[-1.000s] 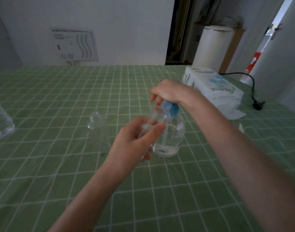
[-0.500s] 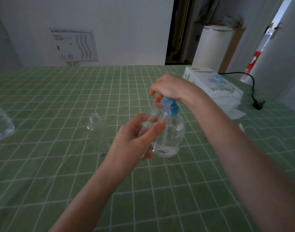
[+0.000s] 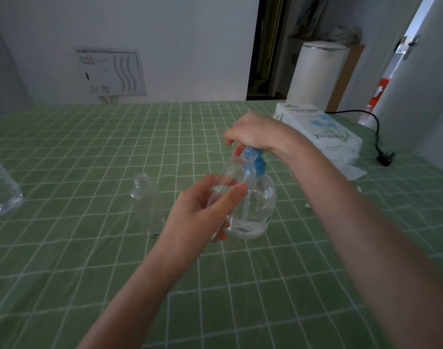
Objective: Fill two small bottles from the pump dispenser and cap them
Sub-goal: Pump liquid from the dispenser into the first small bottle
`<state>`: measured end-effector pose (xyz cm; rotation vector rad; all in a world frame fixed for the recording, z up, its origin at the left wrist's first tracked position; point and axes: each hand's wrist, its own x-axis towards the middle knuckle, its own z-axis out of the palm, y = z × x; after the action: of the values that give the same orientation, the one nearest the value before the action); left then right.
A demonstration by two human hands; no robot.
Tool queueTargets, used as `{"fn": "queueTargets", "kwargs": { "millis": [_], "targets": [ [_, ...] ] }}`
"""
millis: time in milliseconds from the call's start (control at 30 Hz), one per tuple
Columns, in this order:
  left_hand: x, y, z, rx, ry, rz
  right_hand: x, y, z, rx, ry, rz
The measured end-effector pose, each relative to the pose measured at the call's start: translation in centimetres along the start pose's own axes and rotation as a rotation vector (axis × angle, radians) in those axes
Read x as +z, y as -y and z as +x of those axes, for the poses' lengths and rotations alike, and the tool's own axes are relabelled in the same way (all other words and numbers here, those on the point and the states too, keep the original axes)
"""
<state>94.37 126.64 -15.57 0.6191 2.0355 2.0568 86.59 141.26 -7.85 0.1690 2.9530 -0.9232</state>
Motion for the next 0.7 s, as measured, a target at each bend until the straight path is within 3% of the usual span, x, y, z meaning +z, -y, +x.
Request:
{"fn": "queueTargets", "kwargs": {
  "millis": [700],
  "targets": [
    [-0.2, 0.2, -0.1, 0.001, 0.015, 0.011, 0.1, 0.0, -0.3, 0.016, 0.045, -0.003]
  ]
}}
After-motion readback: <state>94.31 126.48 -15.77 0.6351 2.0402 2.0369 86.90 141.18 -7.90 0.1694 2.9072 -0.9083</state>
